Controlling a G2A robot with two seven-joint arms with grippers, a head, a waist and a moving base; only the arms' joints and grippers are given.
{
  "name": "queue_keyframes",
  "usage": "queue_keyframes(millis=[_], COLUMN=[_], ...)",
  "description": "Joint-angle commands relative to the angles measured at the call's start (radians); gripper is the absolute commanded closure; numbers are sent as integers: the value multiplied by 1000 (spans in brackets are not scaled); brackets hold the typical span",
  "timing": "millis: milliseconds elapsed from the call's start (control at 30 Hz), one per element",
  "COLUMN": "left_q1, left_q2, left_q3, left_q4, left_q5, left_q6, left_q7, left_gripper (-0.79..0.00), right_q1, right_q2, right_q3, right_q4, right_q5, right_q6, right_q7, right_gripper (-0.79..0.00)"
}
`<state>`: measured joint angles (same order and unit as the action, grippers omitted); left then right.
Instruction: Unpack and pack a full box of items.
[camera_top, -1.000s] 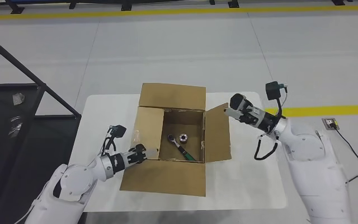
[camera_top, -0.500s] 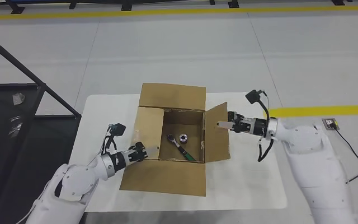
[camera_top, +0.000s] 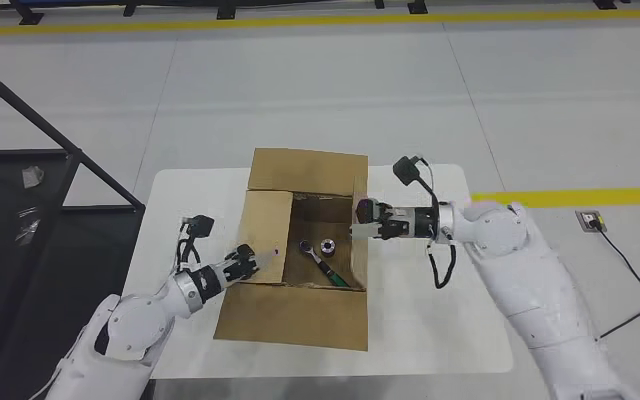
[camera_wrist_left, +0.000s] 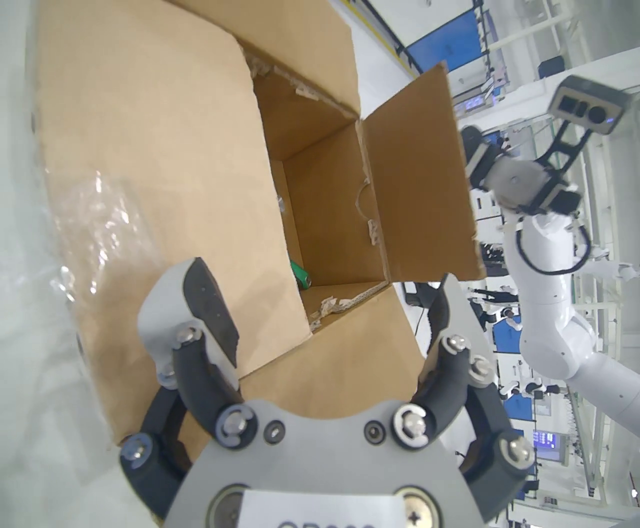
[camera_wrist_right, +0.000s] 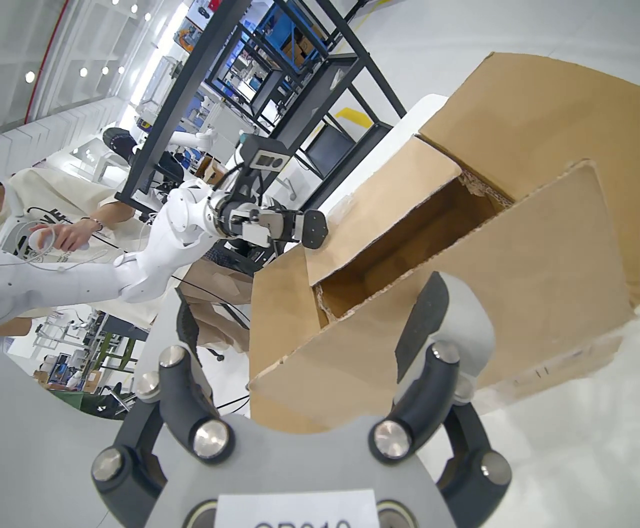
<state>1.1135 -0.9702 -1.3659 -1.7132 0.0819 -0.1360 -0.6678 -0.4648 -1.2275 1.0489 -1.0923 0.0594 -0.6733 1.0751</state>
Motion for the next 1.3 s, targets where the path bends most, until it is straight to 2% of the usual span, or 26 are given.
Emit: queue_keyframes(millis=[0, 200, 300, 400, 533, 833, 1000, 1267], left_q1=[24, 146, 219, 277, 312, 270, 213, 163], left_q2=[4, 19, 26, 36, 48, 66, 69, 70], left_q3=[-39, -215, -303, -363, -405, -346, -293, -256], left_q4=[-18, -71, -81, -77, -44, 39, 83, 139], left_q5=[-17, -141, -228, -282, -359, -320, -344, -512], left_q6=[-12, -78, -122, -152, -186, -156, -160, -206], left_q7=[16, 13, -39, -168, -360, -599, -672, -761], left_gripper=[-785, -785, -785, -785, -785, -785, -785, -785], right_q1=[29, 122, 152, 173, 199, 219, 222, 207], right_q2=[-17, -76, -105, -131, -156, -195, -205, -192], right_q3=[-53, -193, -251, -294, -336, -387, -393, -361], right_q4=[46, 199, 268, 328, 393, 479, 499, 453], right_q5=[11, 10, -40, -91, -168, -330, -388, -454], right_q6=[-13, -57, -115, -176, -232, -286, -329, -339], right_q7=[-9, -40, -96, -155, -218, -391, -475, -630], right_gripper=[-785, -785, -785, -785, -785, -785, -785, -785])
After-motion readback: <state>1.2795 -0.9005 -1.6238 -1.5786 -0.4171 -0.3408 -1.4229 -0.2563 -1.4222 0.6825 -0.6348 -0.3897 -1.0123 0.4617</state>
